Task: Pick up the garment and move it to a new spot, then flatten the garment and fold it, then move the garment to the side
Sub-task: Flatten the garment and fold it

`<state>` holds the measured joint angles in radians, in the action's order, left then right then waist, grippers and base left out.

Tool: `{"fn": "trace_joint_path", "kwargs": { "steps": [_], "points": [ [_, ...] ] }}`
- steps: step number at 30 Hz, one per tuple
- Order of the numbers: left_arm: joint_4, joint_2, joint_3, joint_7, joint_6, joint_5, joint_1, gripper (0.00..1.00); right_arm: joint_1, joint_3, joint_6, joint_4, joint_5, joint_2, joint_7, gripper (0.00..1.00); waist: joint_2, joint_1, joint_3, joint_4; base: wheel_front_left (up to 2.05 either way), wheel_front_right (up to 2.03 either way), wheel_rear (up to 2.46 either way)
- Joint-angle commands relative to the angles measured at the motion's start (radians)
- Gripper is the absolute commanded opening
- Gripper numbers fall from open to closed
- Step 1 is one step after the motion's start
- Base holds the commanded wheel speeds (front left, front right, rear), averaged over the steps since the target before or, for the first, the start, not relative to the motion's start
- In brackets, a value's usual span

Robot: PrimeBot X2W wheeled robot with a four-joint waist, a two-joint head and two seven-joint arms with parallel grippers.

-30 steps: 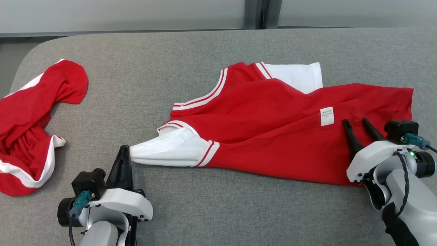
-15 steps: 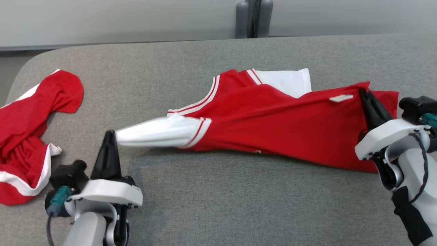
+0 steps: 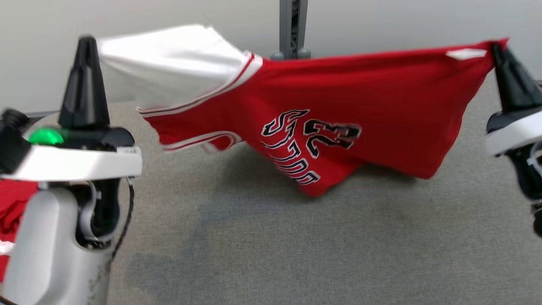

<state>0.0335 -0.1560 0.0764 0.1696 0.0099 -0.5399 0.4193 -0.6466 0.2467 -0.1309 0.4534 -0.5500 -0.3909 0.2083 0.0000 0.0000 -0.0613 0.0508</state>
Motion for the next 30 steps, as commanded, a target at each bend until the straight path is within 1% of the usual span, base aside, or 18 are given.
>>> {"fn": "trace_joint_path", "kwargs": {
  "steps": [1, 9, 11, 12, 13, 17, 20, 22, 24, 28, 30],
  "points": [
    [0.031, -0.024, -0.007, -0.023, -0.008, -0.003, 0.042, 0.0, -0.022, -0.009, 0.0, -0.04, -0.017, -0.031, -0.025, 0.0, 0.0, 0.0, 0.022, 0.012, 0.0, 0.0, 0.0],
    [0.137, -0.084, -0.004, -0.13, -0.018, -0.008, 0.212, 0.0, -0.089, -0.068, 0.0, -0.207, -0.061, -0.105, -0.177, 0.0, 0.0, 0.0, 0.065, 0.015, 0.0, 0.0, 0.0],
    [0.142, -0.093, -0.001, -0.142, -0.02, -0.003, 0.228, 0.0, -0.094, -0.078, 0.0, -0.224, -0.063, -0.111, -0.191, 0.0, 0.0, 0.0, 0.067, 0.015, 0.0, 0.0, 0.0],
    [0.145, -0.102, 0.008, -0.165, -0.02, 0.0, 0.253, 0.0, -0.097, -0.098, 0.0, -0.255, -0.073, -0.111, -0.225, 0.0, 0.0, 0.0, 0.069, 0.013, 0.0, 0.0, 0.0],
    [0.145, -0.102, 0.008, -0.165, -0.02, 0.0, 0.253, 0.0, -0.097, -0.098, 0.0, -0.255, -0.073, -0.111, -0.225, 0.0, 0.0, 0.0, 0.069, 0.013, 0.0, 0.0, 0.0],
    [0.114, -0.109, 0.031, -0.216, -0.028, -0.013, 0.289, 0.0, -0.084, -0.124, 0.0, -0.273, -0.066, -0.109, -0.287, 0.0, 0.0, 0.0, 0.06, 0.006, 0.0, 0.0, 0.0],
    [0.056, -0.103, 0.05, -0.209, -0.036, 0.001, 0.333, 0.0, -0.087, -0.137, 0.0, -0.25, -0.06, -0.086, -0.323, 0.0, 0.0, 0.0, 0.028, -0.01, 0.0, 0.0, 0.0],
    [-0.005, -0.108, 0.071, -0.189, -0.05, 0.031, 0.381, 0.0, -0.124, -0.131, 0.0, -0.225, -0.034, -0.073, -0.331, 0.0, 0.0, 0.0, -0.005, -0.018, 0.0, 0.0, 0.0],
    [-0.081, -0.125, 0.093, -0.163, -0.064, 0.076, 0.452, 0.0, -0.183, -0.118, 0.0, -0.19, -0.016, -0.045, -0.326, 0.0, 0.0, 0.0, -0.05, -0.018, 0.0, 0.0, 0.0],
    [-0.256, -0.129, 0.123, -0.095, -0.084, 0.137, 0.631, 0.0, -0.336, -0.069, 0.0, -0.06, 0.058, -0.007, -0.295, 0.0, 0.0, 0.0, -0.158, -0.019, 0.0, 0.0, 0.0],
    [-0.341, -0.14, 0.147, -0.033, -0.088, 0.195, 0.737, 0.0, -0.436, -0.049, 0.0, 0.022, 0.103, 0.01, -0.253, 0.0, 0.0, 0.0, -0.213, -0.022, 0.0, 0.0, 0.0]
  ]
}}
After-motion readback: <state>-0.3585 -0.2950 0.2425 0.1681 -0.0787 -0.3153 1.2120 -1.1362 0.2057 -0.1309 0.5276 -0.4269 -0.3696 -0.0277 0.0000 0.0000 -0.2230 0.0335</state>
